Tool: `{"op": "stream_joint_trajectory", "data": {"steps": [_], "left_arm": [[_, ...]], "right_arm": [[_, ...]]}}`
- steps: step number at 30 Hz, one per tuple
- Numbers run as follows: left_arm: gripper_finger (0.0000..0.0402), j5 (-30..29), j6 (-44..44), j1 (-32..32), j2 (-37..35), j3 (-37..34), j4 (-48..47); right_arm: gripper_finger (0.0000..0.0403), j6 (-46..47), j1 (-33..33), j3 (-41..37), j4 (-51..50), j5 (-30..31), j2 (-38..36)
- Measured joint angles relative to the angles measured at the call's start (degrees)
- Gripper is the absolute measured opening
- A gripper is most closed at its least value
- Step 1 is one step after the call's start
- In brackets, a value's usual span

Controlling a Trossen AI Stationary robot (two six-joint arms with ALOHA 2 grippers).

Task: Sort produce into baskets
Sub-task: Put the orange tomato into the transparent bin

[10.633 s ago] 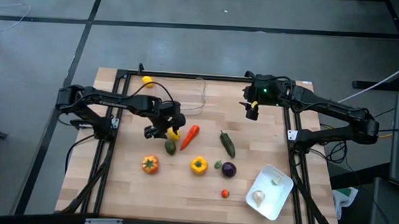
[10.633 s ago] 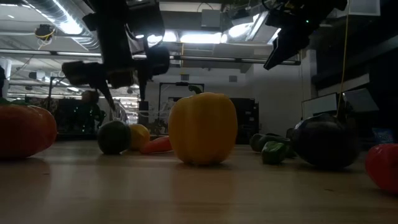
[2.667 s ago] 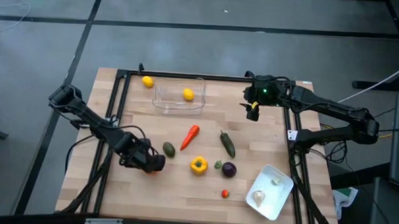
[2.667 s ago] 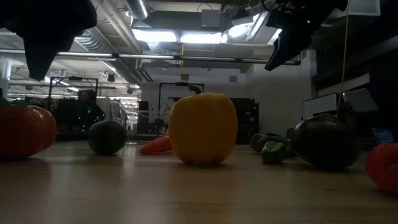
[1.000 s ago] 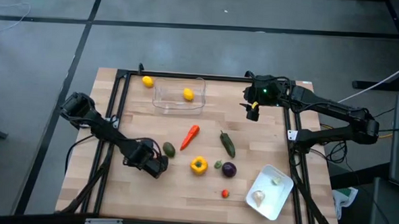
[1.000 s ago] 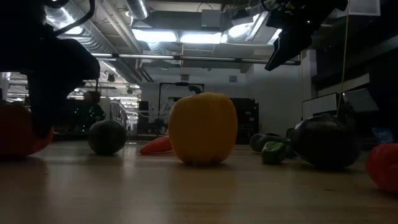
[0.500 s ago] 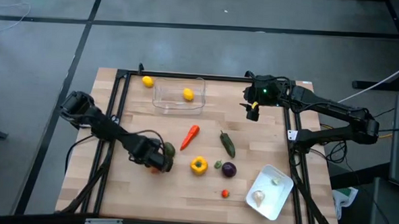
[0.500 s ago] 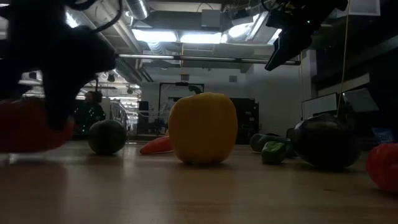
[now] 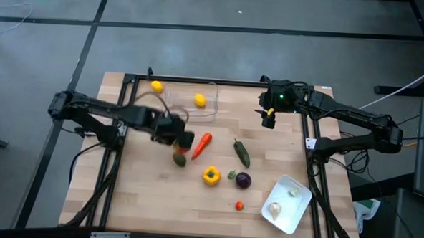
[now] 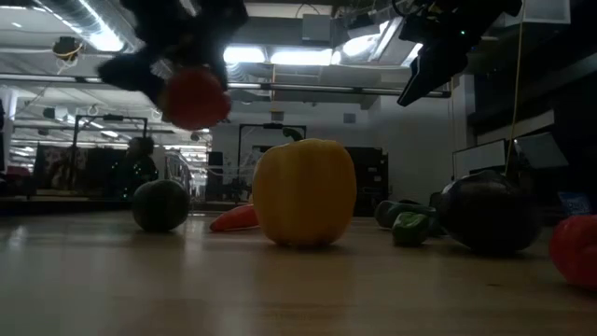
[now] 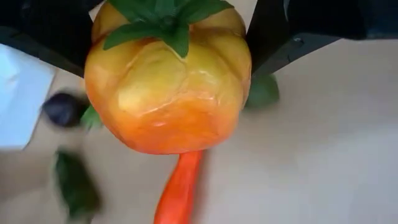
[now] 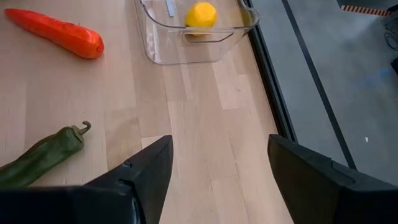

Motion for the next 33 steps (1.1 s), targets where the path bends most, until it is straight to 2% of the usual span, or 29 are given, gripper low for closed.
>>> {"op": "stream_joint_trajectory", "data": {"steps": [4,9,16,23,33], "left_arm": [[0.0333,-0.09,10.01,9.02,0.31,1.25,0.76],[0.0333,0.8,22.39,20.22,1.05,1.49,7.69],[0.0333,1.09,36.97,31.81,3.96,1.51,13.87],[0.0334,0.93,48.35,36.86,11.4,1.51,15.43],[0.0334,0.58,54.63,37.94,19.93,1.48,18.03]], "right_arm": [[0.0259,0.0,-0.02,0.0,0.04,0.0,0.01],[0.0259,0.0,0.0,0.0,0.04,0.0,0.0],[0.0259,0.0,0.0,0.0,0.04,0.0,0.02],[0.0259,-0.01,-0.01,0.0,0.02,0.0,0.0],[0.0259,0.0,0.0,0.0,0.03,0.0,0.0]]}}
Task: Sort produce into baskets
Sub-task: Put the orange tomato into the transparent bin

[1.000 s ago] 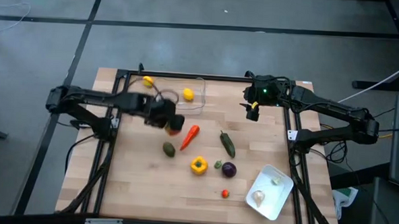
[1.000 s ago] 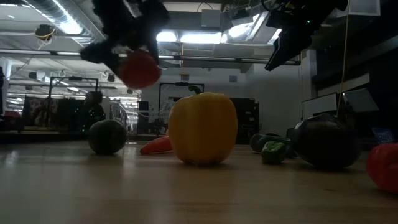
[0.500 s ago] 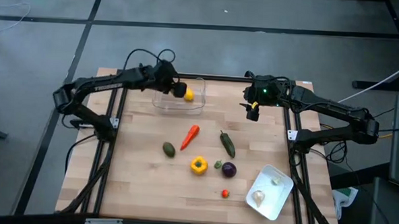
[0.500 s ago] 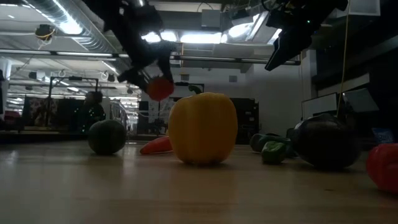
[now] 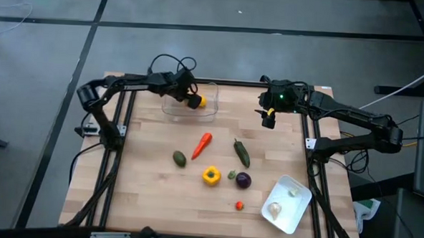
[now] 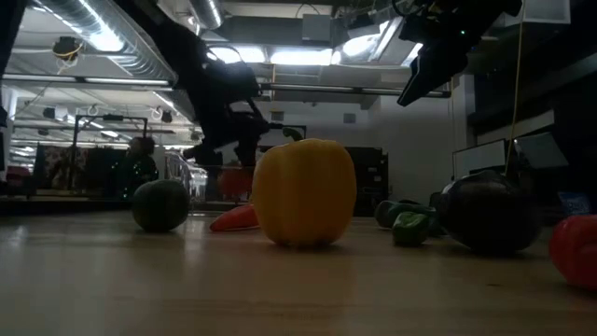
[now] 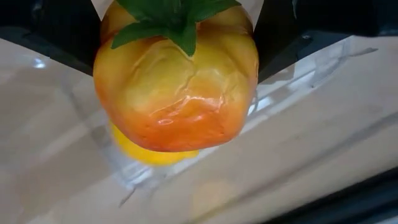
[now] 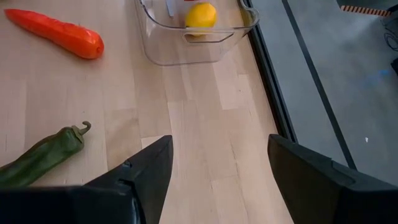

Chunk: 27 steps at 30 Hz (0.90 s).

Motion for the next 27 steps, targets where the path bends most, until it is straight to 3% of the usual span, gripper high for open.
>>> {"op": "stream_joint_trajectory", "data": {"steps": [20,27], "left_arm": [[0.0335,0.01,4.38,-0.02,1.23,-0.01,-0.14],[0.0392,0.17,5.31,-0.02,1.23,-0.01,-0.14]], "right_arm": [[0.0259,0.0,0.0,0.0,0.02,0.0,0.0],[0.0259,0.0,0.0,0.0,0.01,-0.02,0.0]]}}
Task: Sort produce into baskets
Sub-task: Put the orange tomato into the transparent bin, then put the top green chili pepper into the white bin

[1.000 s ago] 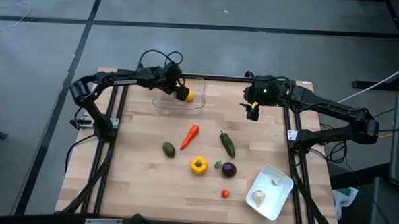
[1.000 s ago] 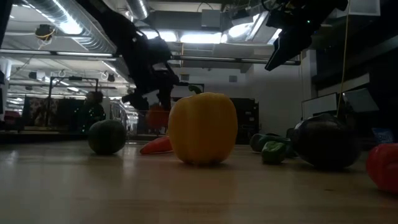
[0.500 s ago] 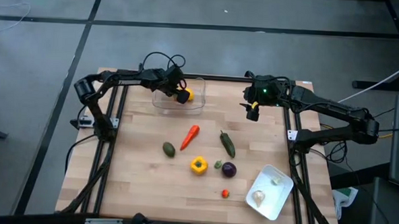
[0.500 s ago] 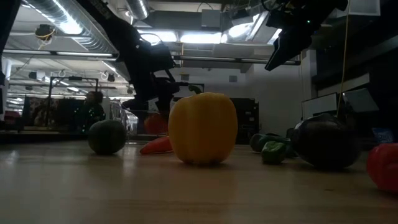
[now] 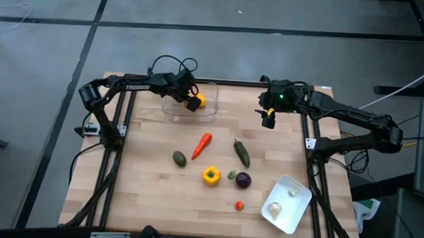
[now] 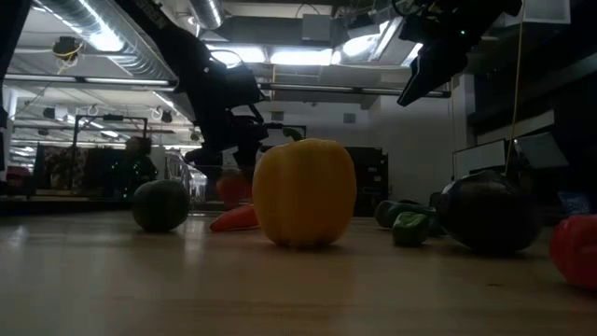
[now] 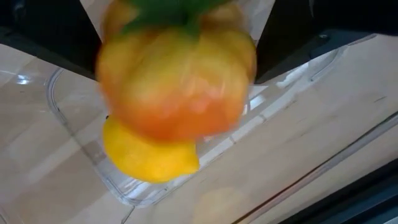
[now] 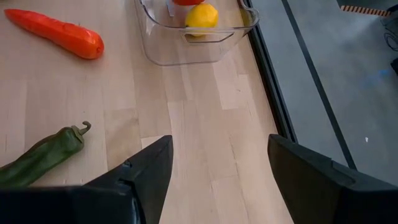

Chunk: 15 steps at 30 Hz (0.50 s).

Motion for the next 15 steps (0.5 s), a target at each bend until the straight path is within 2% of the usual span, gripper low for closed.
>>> {"op": "stream_joint_trajectory", "data": {"steps": [6,15], "left_arm": [[0.0382,0.04,0.01,0.0,0.0,0.0,0.0],[0.0381,0.26,3.1,0.0,-0.04,0.0,0.0]], "right_arm": [[0.0259,0.61,-0.01,0.0,-0.2,0.01,0.0],[0.0259,9.02,0.0,0.0,-0.11,-3.03,0.01]]}}
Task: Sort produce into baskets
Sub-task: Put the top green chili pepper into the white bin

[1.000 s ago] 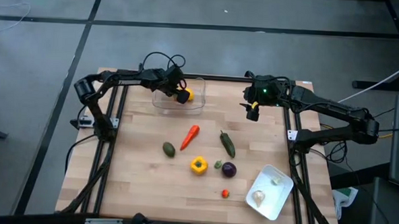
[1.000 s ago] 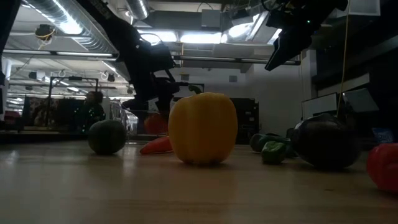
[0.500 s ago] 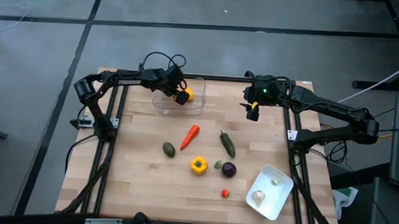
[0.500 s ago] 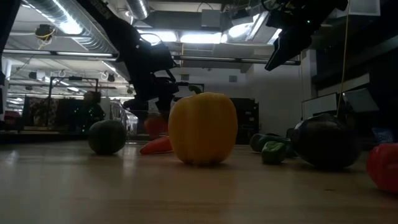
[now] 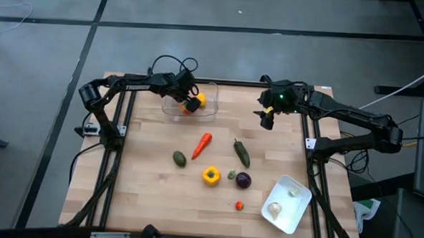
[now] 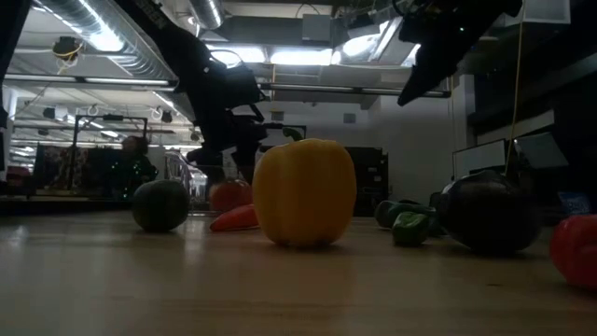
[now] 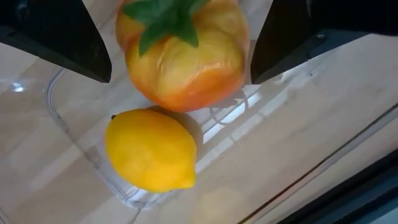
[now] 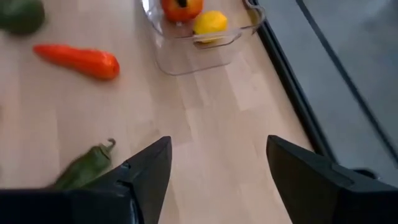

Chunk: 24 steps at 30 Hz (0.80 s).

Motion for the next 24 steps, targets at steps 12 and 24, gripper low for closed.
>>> {"op": "stream_joint_trajectory", "data": {"steps": [12,24], "left_arm": [[0.0381,-0.13,9.77,0.0,-1.37,0.0,0.15],[0.0381,-0.04,21.18,-0.67,-9.75,0.0,-0.17]], "right_arm": [[0.0259,29.49,0.09,0.0,-2.24,-3.89,1.6],[0.0259,49.25,13.43,-0.04,1.49,-1.35,12.0]]}}
